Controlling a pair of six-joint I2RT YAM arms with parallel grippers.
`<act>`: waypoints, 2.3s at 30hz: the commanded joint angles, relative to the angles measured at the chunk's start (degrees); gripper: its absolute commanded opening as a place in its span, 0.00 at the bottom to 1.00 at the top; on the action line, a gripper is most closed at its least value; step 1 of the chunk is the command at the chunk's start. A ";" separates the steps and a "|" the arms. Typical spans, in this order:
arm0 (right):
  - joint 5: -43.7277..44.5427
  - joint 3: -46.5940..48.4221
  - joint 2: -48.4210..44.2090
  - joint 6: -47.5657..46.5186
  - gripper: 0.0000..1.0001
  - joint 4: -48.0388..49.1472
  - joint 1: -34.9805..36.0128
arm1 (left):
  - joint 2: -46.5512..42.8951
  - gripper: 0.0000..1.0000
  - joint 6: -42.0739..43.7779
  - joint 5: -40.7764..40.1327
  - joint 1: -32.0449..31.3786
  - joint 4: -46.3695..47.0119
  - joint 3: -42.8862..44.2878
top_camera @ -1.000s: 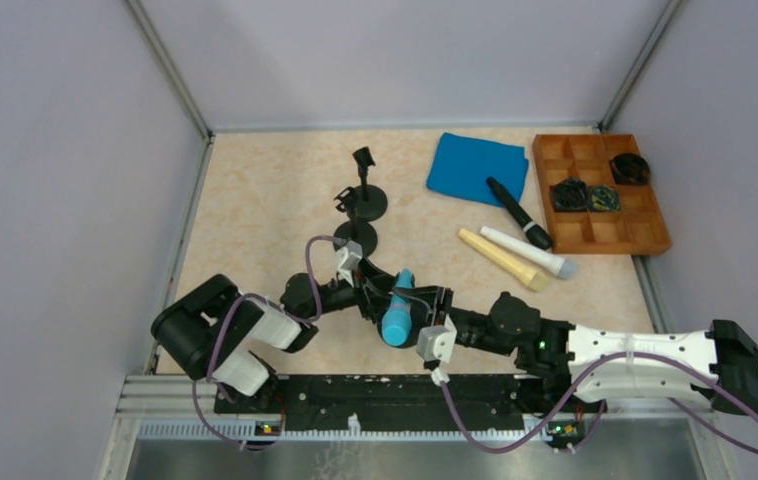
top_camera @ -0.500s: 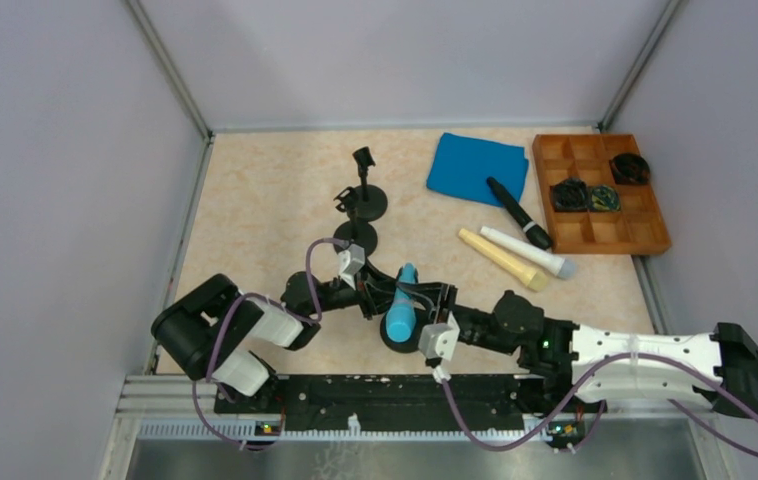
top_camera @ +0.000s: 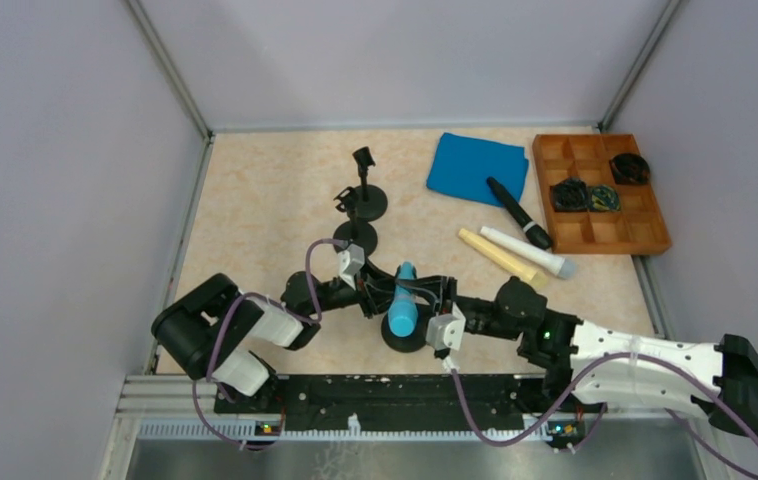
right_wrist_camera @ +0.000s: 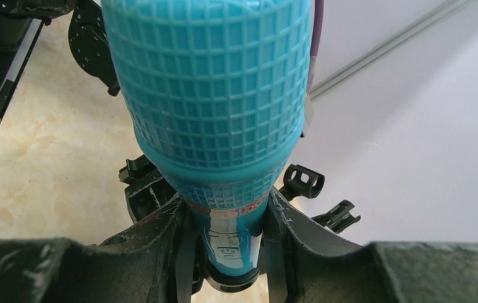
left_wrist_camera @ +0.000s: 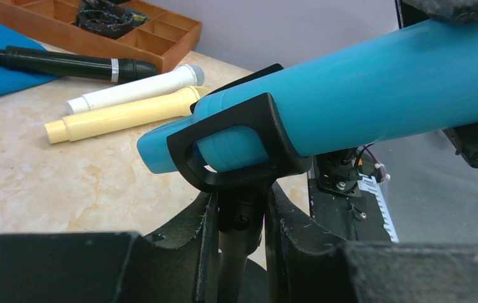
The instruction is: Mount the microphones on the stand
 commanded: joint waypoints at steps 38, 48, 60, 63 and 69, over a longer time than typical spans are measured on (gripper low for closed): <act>12.60 8.10 13.02 9.58 0.00 -32.35 -7.25 | -23.04 0.00 18.46 -5.78 -0.76 -17.21 -2.57; 12.66 8.15 12.83 2.71 0.00 -20.94 -4.46 | -27.03 0.00 24.71 -6.56 -0.76 -22.80 -2.20; 18.91 3.89 17.71 -2.83 0.00 -17.90 -6.03 | -30.39 0.00 24.88 -6.49 -0.76 -24.15 -3.58; 20.47 3.59 18.37 -4.06 0.00 -17.70 -6.01 | -30.07 0.00 24.88 -6.03 -0.76 -23.83 -3.59; 22.88 3.80 21.73 -5.34 0.00 -17.59 -6.04 | -29.63 0.00 24.12 -5.40 -0.76 -22.71 -3.68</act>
